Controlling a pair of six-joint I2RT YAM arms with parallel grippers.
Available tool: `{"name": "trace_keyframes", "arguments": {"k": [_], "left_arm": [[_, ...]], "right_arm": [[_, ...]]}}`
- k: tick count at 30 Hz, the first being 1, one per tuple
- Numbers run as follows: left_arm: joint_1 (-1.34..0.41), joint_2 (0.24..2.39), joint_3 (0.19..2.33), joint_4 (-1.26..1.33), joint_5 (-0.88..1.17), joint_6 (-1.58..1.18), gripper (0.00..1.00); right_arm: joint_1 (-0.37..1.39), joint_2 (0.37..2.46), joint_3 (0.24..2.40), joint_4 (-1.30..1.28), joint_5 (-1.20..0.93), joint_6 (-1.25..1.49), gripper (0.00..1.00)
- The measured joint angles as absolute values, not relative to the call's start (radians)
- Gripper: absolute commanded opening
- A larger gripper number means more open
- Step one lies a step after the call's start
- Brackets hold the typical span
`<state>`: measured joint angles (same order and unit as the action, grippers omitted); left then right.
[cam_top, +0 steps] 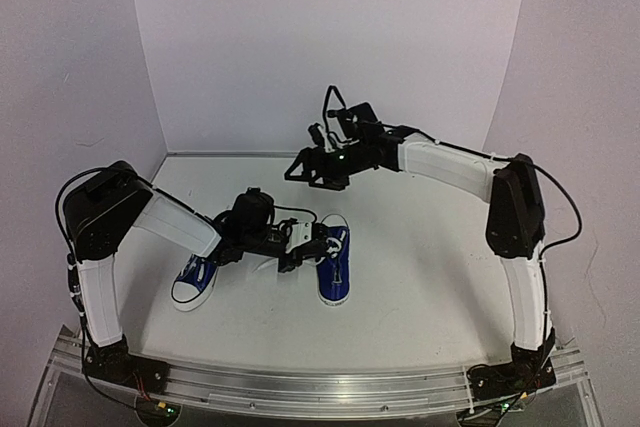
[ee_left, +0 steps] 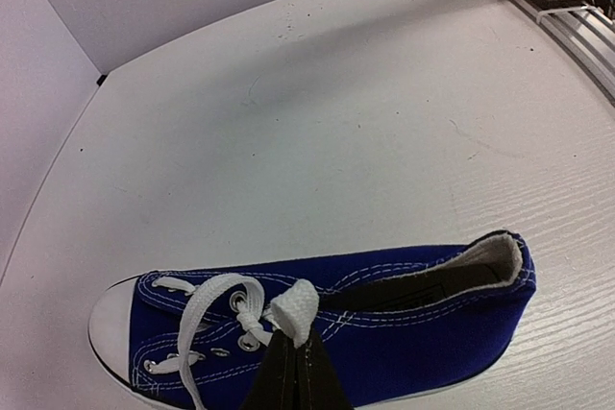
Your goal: Tie the shoes
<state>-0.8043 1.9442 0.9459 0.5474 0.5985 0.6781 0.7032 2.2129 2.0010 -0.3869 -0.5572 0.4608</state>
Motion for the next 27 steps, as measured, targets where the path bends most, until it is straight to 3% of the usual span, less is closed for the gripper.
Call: {"name": "trace_keyframes", "arguments": {"k": [4,10,13,17,27], "left_arm": [[-0.804,1.944,0.949,0.539,0.601,0.678,0.0],[-0.795,1.945,0.998,0.487,0.642,0.673,0.0],[-0.779,1.946,1.029,0.469,0.674,0.657,0.0],[-0.757,1.952,1.051,0.452,0.708,0.647,0.0],[-0.747,1.971,1.076,0.437,0.754,0.626,0.0]], "right_arm": [[0.62,2.053,1.81,-0.383,-0.564,0.423,0.72],[0.541,1.804,1.487,-0.321,-0.579,0.331,0.51],[0.553,1.754,1.368,-0.28,-0.615,0.299,0.45],[0.573,1.749,1.261,-0.225,-0.672,0.284,0.42],[0.633,1.799,1.25,-0.133,-0.734,0.258,0.38]]}}
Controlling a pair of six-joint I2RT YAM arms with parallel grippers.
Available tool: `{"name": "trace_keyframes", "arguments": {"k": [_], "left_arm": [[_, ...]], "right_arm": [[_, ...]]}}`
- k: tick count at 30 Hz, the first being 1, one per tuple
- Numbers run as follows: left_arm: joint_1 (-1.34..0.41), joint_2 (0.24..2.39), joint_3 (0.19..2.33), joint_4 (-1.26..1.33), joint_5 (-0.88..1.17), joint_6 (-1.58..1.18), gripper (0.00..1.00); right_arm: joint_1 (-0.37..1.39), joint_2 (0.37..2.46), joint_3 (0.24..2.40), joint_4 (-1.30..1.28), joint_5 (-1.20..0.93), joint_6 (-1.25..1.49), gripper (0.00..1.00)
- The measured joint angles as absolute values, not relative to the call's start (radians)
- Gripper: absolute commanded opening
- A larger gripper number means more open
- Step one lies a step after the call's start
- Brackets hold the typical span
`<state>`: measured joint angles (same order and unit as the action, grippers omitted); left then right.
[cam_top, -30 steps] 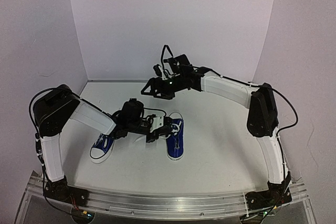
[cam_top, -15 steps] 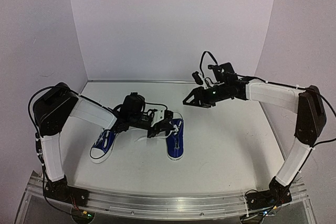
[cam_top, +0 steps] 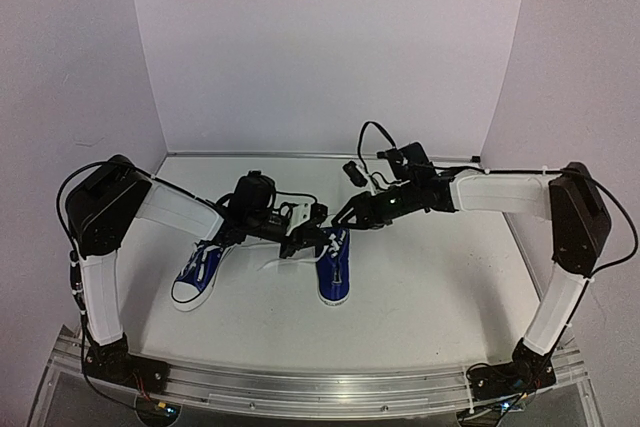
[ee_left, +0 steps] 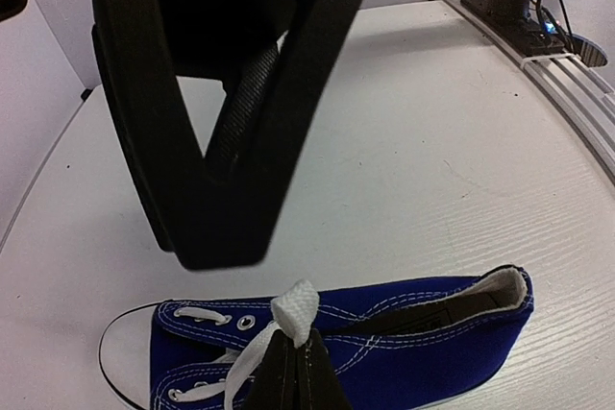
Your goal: Tie the shoes
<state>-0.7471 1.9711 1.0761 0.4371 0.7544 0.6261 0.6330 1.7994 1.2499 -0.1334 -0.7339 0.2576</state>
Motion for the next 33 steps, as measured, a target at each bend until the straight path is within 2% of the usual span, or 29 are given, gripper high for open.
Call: {"name": "trace_keyframes", "arguments": {"k": [21,23,26,33], "left_arm": [[-0.747,2.001,1.094,0.436,0.767,0.602,0.0],[-0.747,2.002,1.094,0.436,0.767,0.601,0.0],[-0.747,2.003,1.094,0.436,0.767,0.602,0.0],[-0.747,2.003,1.094,0.436,0.767,0.601,0.0]], "right_arm": [[0.669,1.879,1.271,-0.129,-0.775,0.25,0.33],[0.67,1.879,1.271,-0.13,-0.775,0.247,0.31],[0.671,1.879,1.27,-0.132,-0.774,0.239,0.22],[0.671,1.879,1.271,-0.143,-0.771,0.23,0.23]]}}
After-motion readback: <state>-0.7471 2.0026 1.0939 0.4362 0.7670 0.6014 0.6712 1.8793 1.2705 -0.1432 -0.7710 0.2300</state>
